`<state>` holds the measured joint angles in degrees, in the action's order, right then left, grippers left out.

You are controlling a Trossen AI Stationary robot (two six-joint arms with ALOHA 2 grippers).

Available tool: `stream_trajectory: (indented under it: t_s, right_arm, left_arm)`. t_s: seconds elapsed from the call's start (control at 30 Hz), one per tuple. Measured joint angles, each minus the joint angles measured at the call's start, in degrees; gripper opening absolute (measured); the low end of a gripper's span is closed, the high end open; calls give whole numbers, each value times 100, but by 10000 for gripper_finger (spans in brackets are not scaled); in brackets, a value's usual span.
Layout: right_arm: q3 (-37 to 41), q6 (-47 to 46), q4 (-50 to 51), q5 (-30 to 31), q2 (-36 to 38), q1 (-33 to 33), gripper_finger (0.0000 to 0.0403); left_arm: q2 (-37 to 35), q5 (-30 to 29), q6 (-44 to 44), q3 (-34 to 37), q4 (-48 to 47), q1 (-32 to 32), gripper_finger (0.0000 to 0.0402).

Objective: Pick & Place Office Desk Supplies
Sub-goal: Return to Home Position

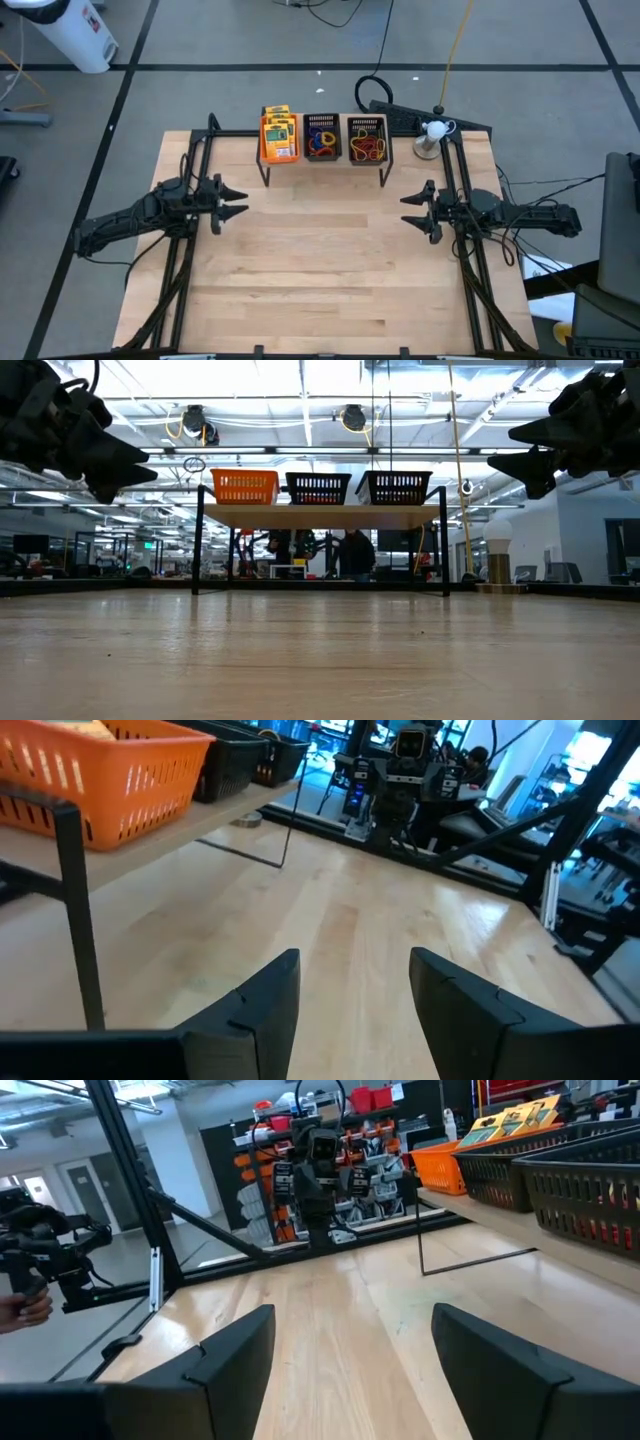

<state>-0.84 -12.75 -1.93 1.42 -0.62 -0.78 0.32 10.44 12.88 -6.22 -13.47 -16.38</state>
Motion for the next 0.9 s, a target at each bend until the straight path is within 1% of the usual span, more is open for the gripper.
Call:
stream_trajectory:
  t_s: [0.13,0.2,0.23,0.47,0.9]
  right_arm:
    - [4,0,0,-1,0,0,262]
    - [4,0,0,-1,0,0,261]
    - [4,0,-1,-1,0,0,260]
    - [4,0,-2,-1,0,0,262]
    - [4,0,-4,-1,0,0,259]
  left_arm:
    - [4,0,464,0,-69,1,184]
    - [5,0,543,-2,-445,0,184]
    - [31,-9,497,-22,-623,2,184]
    - [263,-4,36,-33,-587,2,184]
    - [278,-4,91,-33,-581,0,184]
